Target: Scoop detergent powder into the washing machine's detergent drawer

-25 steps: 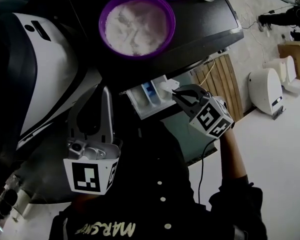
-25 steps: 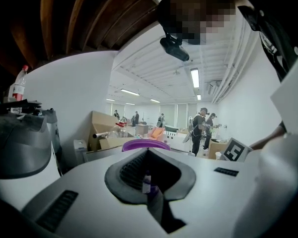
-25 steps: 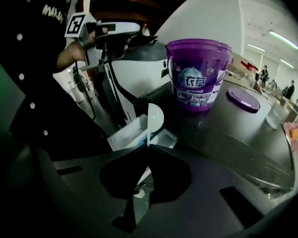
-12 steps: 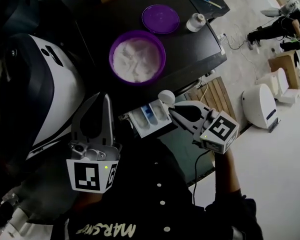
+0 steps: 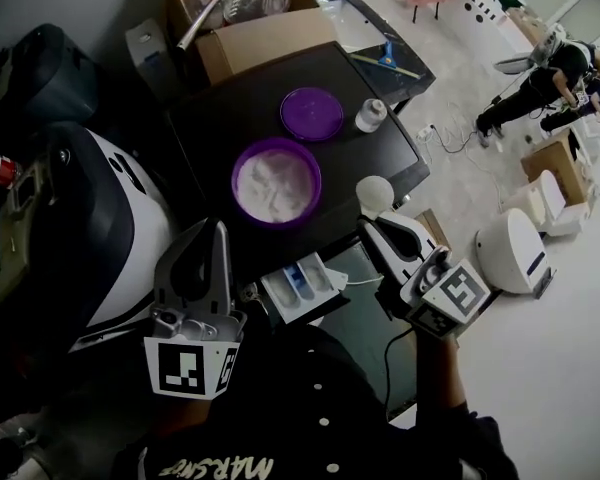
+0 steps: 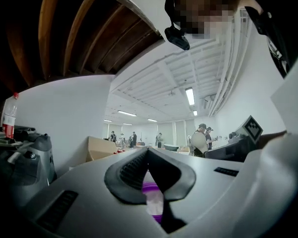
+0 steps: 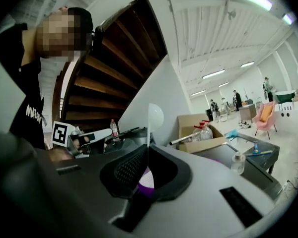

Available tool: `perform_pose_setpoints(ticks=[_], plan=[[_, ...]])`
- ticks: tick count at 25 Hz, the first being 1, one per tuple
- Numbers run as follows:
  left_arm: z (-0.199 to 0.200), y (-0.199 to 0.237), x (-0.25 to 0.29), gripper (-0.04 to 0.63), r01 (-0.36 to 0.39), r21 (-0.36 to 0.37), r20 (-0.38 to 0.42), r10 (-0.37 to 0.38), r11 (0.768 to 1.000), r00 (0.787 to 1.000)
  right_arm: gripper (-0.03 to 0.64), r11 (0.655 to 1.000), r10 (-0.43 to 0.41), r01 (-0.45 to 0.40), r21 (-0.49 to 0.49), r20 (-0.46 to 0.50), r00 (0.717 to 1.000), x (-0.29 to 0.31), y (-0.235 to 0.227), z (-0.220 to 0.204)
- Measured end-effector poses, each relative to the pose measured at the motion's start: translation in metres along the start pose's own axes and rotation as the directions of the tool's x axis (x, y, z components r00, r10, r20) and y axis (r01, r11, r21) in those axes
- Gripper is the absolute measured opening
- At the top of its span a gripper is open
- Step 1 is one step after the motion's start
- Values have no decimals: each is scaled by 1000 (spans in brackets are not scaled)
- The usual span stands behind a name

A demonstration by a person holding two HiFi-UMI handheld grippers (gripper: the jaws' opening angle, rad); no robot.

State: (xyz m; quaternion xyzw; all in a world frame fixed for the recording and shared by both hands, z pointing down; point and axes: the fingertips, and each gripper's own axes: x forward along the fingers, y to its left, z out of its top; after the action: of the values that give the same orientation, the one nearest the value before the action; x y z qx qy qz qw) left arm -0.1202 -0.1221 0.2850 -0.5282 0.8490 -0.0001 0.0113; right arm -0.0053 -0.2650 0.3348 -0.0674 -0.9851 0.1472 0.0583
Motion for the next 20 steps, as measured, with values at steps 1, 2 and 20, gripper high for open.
perform_pose_setpoints(ticks=[1,2,20], plan=[[5,2,0,14,-1,5,13,0,1000,1000,33,1000,-22,22,-13,39,999,1,1,13],[10,3,1,14,-2,11,25,2,1000,1000,32,999,-44,46,-26,78,996,2,3,26],[63,30,-18,14,-72,64,136,62,995,989,32,879,-368,460,-125,437,821,-65,-10,105]])
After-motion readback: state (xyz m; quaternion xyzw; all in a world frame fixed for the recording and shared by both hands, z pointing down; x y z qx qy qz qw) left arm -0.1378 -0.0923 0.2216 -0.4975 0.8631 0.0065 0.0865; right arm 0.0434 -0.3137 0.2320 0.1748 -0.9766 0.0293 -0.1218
